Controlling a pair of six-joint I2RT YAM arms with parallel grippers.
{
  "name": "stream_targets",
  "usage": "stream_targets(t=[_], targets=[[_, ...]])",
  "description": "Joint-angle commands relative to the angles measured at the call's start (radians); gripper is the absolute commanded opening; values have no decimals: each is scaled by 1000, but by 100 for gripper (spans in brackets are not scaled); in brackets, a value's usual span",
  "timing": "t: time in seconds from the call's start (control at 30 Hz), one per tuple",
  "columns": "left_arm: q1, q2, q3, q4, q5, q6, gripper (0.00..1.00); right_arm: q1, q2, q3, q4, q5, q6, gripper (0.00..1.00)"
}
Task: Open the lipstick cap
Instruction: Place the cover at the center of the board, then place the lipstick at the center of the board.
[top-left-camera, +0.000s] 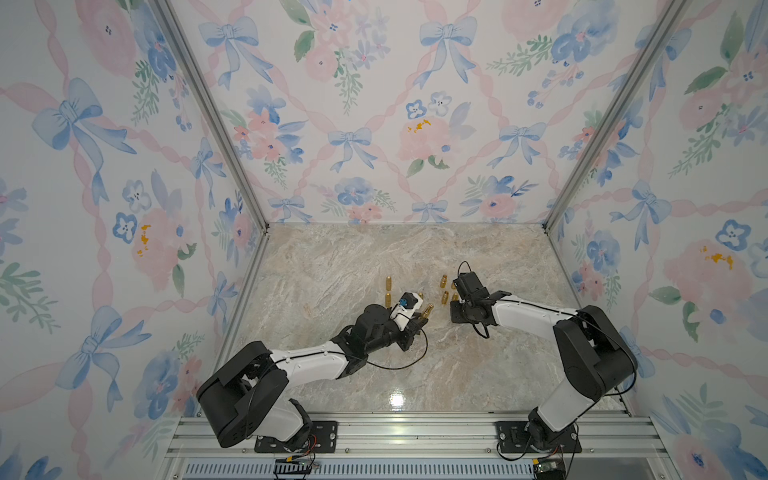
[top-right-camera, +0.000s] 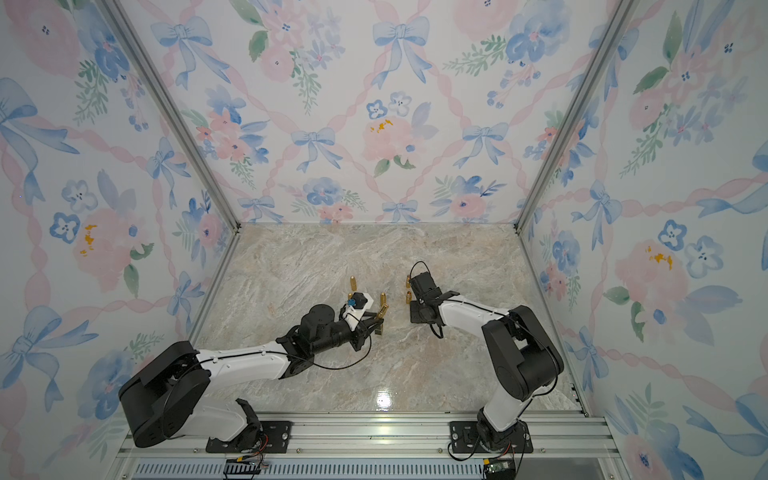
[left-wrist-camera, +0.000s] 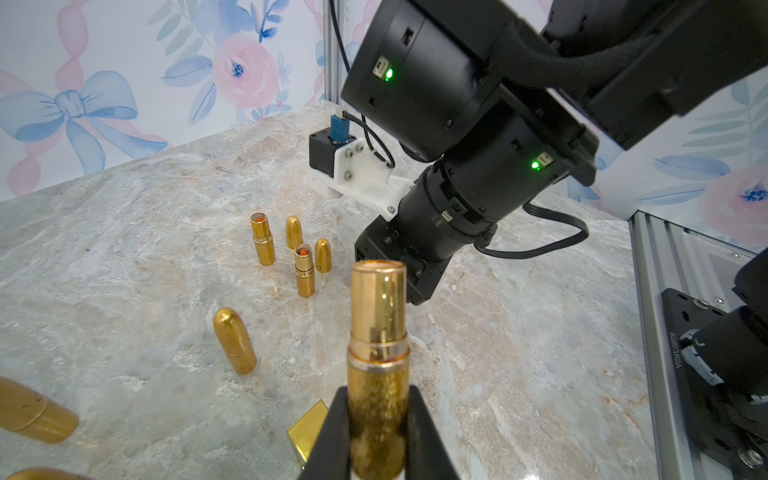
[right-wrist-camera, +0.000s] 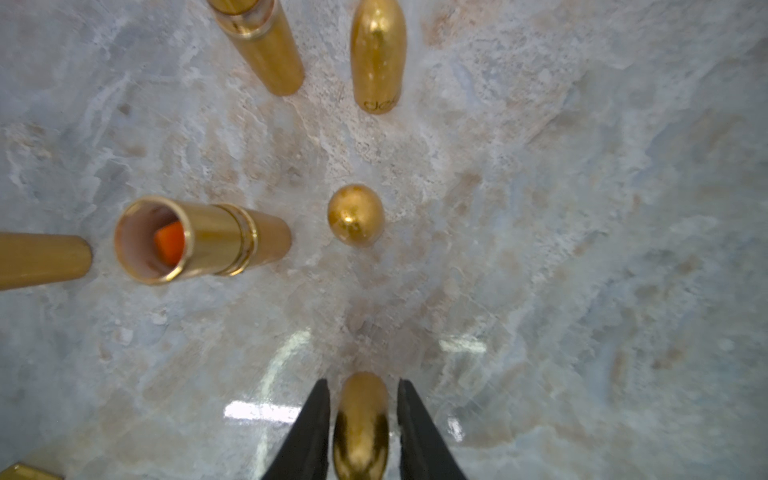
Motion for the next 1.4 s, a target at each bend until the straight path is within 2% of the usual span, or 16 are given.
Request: stream_targets(t=[0.0,0.23,0.33,0.57,0.7,0.8,0.97,1.37], targets=[[-2,-16,26,8,-6,3,0,12,-22,-1,-25,11,-1,33],[-3,-8,31,8,-12,5,0,6,-152,42,-148,-27,13,51],[-3,0,36,8,-13,8,0,5,-235,50,-213,-64,20,54],[-3,31,70,7,-36,-8,0,8,-370,124,-366,-303,25,60],[-3,50,93,7,-48,-18,0,24,-418,134,-349,-481,75,61],[-3,62,106,6,-37,-20,0,39,-434,124,-281,-580,128,62],[-6,67,117,6,-17,-22,0,68,-400,140,-228,-603,155,60],[-18,65,119,6,6,-10,0,70,-303,177,-152,-613,170,40]])
